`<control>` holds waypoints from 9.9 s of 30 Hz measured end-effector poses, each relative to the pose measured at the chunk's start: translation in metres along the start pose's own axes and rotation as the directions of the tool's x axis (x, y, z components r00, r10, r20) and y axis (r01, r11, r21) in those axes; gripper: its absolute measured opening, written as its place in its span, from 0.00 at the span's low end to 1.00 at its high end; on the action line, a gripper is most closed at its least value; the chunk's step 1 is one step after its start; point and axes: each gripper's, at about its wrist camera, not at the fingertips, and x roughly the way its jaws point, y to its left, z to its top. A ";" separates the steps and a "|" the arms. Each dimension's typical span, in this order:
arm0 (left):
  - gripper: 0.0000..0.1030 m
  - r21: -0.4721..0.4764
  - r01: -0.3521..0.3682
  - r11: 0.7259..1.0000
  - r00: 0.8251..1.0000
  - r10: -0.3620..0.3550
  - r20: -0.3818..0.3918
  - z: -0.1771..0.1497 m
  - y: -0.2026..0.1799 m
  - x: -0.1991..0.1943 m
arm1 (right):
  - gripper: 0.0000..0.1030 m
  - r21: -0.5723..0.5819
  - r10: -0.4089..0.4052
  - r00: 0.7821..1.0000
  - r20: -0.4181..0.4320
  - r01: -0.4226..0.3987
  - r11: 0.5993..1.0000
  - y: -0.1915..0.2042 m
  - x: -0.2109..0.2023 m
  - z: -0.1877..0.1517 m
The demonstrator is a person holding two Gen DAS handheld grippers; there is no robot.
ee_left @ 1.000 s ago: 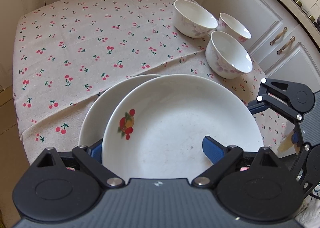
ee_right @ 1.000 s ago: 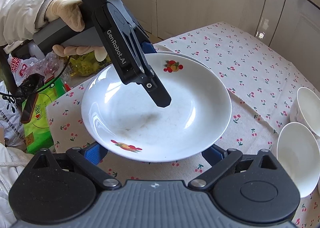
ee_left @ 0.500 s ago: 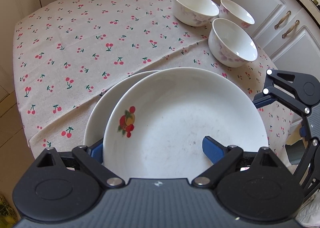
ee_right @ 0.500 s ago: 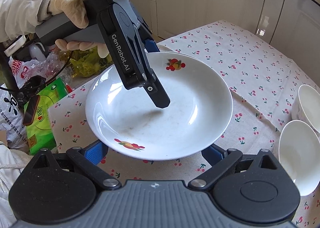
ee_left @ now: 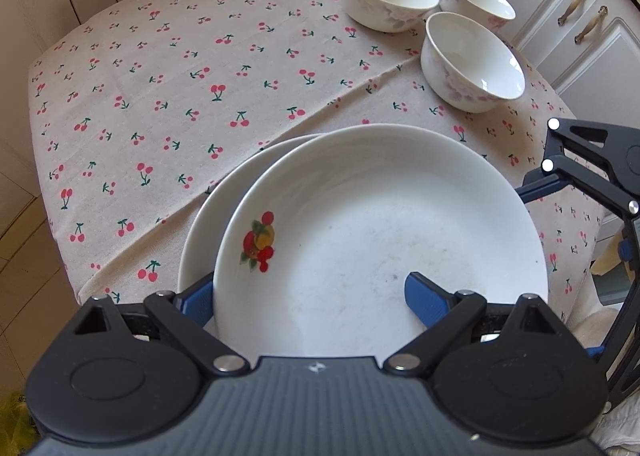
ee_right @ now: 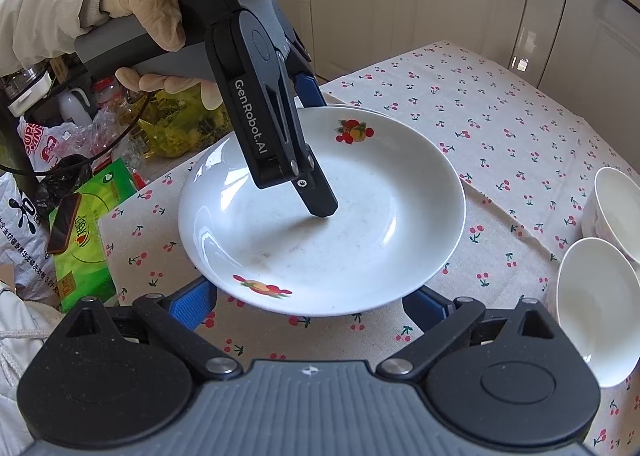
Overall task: Organize plates and bowls
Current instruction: 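Lower the fruit-decal plate with the left tool onto the stacked plates, then open the left tool and withdraw it from the plate stack, then reach the right tool to a white bowl and close on its rim, then lift the white bowl with the right tool and carry it across the table, then lower the white bowl onto the cloth and open the right tool, then reach the left tool toward a pink-floral white bowl, then close the left tool on the rim of the pink-floral bowl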
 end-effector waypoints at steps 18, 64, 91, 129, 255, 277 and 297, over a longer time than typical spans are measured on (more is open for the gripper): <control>0.93 -0.071 0.002 0.997 0.996 0.005 0.091 -0.009 0.008 -0.017 | 1.00 -0.002 -0.051 0.998 0.027 0.051 0.999 0.004 0.001 -0.001; 0.97 -0.128 -0.163 0.978 0.760 0.207 0.616 -0.054 -0.164 -0.050 | 1.00 0.334 -0.520 0.829 0.204 0.440 0.834 -0.041 -0.098 -0.128; 0.97 -0.196 -0.181 0.964 0.799 0.260 0.542 0.035 -0.184 0.061 | 0.99 0.305 -0.352 0.915 0.196 0.285 0.909 -0.166 -0.090 -0.087; 0.82 -0.169 -0.124 0.978 0.795 0.200 0.573 0.051 -0.176 0.071 | 0.62 0.185 -0.189 0.978 0.086 0.171 0.968 -0.205 -0.038 -0.041; 0.96 0.170 -0.070 0.983 0.885 -0.017 0.465 0.073 -0.210 -0.012 | 1.00 0.533 -0.600 0.779 0.182 0.435 0.726 -0.127 -0.126 -0.151; 0.96 0.197 -0.045 0.979 0.916 -0.038 0.399 0.190 -0.202 0.033 | 1.00 0.414 -0.572 0.802 0.173 0.468 0.781 -0.172 -0.105 -0.155; 0.94 0.204 -0.022 0.979 0.953 -0.041 0.299 0.267 -0.189 0.094 | 1.00 0.397 -0.545 0.823 0.161 0.451 0.799 -0.241 -0.078 -0.144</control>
